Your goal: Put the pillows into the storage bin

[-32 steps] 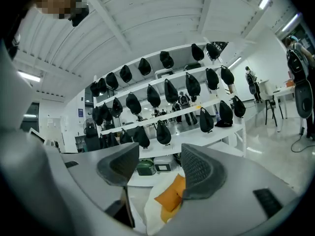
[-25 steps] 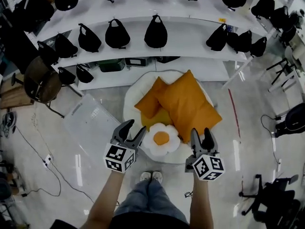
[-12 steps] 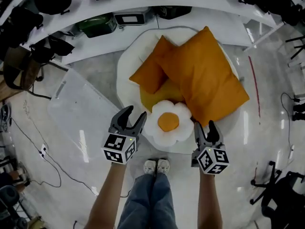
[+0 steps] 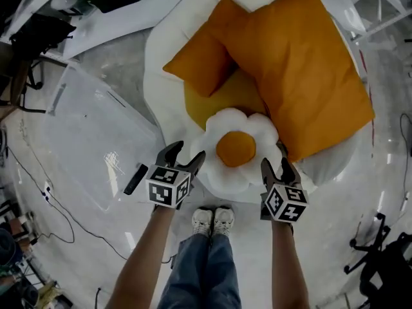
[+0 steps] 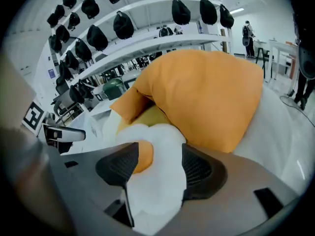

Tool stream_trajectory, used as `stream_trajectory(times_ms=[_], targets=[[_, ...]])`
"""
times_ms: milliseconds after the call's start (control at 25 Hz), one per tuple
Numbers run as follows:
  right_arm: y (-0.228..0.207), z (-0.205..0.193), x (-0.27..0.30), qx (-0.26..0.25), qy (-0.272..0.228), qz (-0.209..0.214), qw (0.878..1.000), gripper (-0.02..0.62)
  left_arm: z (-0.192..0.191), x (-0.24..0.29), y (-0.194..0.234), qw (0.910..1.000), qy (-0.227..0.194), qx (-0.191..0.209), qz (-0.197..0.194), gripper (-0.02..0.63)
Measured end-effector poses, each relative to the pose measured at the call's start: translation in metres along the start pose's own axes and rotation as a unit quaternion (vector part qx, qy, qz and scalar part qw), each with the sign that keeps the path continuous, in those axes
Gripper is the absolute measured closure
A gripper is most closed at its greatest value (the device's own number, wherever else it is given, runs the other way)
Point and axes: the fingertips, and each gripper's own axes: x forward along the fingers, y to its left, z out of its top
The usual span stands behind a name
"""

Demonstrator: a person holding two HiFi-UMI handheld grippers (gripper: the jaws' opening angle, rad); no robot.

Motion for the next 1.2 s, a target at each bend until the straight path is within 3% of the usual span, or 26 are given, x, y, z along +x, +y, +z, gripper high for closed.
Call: stream_trajectory(times_ms=[200,360,400,480,600,680,760,960,1200], targets=[[-0.034,-0.045,0.025,0.040,0.056,-0.029,0.997,0.289,-0.045,0.040,0.018,0.9984,0.044,-0.033,0.011,0.310],[-0.040,-0.067,0.042,0.097,0.090,-0.029,0.991,0.292,-0.070,0.066,0.018,0.9952,0.084,-0.049,0.010,0.311],[-0.038,-0.069,0.046,0.115,0.094,-0.025,0.989,0.317,-0.074,0.070,0.016,0.9943,0.093,-0.050,0.009,0.319],[-0.035,-0.070,0.050,0.131,0.100,-0.021,0.986,0.374,-0.077,0.075,0.011,0.9931,0.101,-0.059,0.010,0.420],[-0.028,-0.063,0.047,0.098,0.102,-0.020,0.990,0.469,-0.073,0.073,0.008,0.9926,0.096,-0.073,0.007,0.492],[-0.020,-0.058,0.039,0.080,0.093,-0.011,0.992,0.510,-0.068,0.064,0.003,0.9938,0.094,-0.059,0.004,0.523],[-0.010,-0.051,0.029,0.071,0.083,-0.001,0.994,0.520,-0.059,0.053,0.000,0.9954,0.083,-0.048,0.005,0.532],[0.019,-0.016,0.003,0.047,0.055,0.015,0.997,0.523,-0.028,0.012,0.002,0.9966,0.037,-0.071,0.022,0.535],[0.078,0.036,-0.044,0.009,0.038,0.049,0.998,0.522,0.004,-0.077,0.008,0.9937,-0.008,-0.099,0.053,0.535]])
